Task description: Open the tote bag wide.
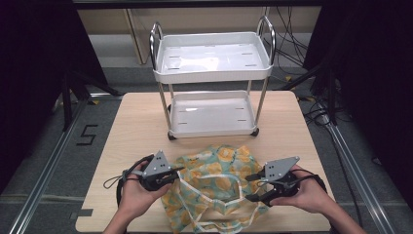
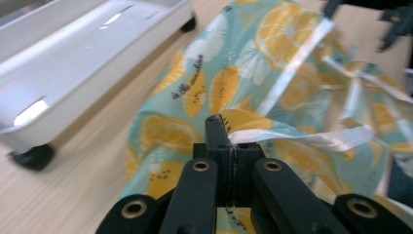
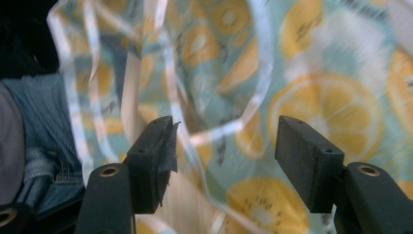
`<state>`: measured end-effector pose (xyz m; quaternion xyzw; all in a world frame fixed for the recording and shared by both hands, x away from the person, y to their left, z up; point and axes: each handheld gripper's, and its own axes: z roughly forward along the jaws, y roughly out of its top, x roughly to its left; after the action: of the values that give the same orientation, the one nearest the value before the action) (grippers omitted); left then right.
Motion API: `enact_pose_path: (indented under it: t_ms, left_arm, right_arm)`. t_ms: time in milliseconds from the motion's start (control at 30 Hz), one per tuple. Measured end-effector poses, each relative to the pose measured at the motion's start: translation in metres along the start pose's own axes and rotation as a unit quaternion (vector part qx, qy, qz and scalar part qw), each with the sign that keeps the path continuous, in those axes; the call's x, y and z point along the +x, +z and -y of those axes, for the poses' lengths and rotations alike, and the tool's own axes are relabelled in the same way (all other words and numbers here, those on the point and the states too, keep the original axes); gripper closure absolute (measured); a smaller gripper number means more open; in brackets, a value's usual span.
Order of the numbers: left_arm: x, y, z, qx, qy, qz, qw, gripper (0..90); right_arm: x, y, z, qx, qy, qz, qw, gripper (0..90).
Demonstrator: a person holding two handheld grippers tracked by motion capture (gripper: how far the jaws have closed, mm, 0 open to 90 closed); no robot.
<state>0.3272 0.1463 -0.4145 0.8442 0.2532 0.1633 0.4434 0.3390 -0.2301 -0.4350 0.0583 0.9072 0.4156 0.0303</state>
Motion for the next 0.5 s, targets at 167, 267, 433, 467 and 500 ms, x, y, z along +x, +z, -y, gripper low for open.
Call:
enact_pose_path:
  t_ms: [167, 267, 433, 467, 500]
  left_arm:
    - [0.018, 0.002, 0.000, 0.011, -0.007, -0.020, 0.9997, 89.2]
    - [0.025, 0.005, 0.000, 0.010, -0.012, -0.028, 0.9995, 89.1]
    - [0.029, 0.008, -0.003, 0.012, -0.007, -0.032, 0.9994, 89.1]
    - [0.029, 0.008, -0.003, 0.010, -0.006, -0.032, 0.9994, 89.1]
    - [0.028, 0.009, -0.003, 0.007, -0.017, -0.033, 0.9993, 89.1]
  right_arm:
    - [0.001, 0.013, -0.004, 0.037, -0.025, 0.004, 0.9990, 40.8]
    - [0.003, 0.023, -0.009, 0.060, -0.044, 0.014, 0.9971, 41.2]
    - [0.006, 0.034, -0.013, 0.089, -0.088, 0.037, 0.9915, 45.2]
    - [0.005, 0.036, -0.013, 0.093, -0.103, 0.039, 0.9895, 49.2]
    - [0.005, 0.037, -0.014, 0.102, -0.120, 0.048, 0.9864, 55.1]
